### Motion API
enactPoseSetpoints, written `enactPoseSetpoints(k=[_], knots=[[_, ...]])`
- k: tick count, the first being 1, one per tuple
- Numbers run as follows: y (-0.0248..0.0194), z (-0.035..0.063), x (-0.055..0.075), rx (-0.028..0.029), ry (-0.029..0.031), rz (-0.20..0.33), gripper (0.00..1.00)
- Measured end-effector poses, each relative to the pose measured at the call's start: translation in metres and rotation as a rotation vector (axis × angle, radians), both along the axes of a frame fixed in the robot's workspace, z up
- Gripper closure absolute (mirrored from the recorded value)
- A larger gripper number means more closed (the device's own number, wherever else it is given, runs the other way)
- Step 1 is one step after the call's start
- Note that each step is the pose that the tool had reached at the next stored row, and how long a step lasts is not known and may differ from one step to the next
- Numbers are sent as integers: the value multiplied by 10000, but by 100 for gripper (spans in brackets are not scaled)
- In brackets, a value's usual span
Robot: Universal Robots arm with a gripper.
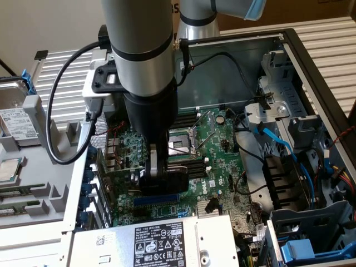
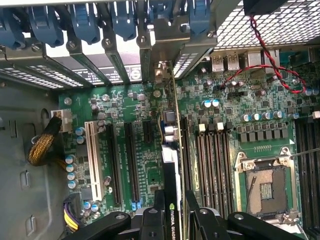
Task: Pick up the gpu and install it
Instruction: 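Insert the gpu into the slot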
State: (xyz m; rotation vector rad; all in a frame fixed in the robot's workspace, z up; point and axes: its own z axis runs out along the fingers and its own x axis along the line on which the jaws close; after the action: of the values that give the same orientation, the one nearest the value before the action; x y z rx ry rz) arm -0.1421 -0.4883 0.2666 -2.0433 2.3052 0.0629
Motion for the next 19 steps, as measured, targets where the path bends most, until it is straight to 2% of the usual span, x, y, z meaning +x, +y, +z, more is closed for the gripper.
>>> enactPoseSetpoints(k=[16,19], knots=[[-19,-9,0,0,0,-1,74],[-20,-9,1,0,-22,1,74]])
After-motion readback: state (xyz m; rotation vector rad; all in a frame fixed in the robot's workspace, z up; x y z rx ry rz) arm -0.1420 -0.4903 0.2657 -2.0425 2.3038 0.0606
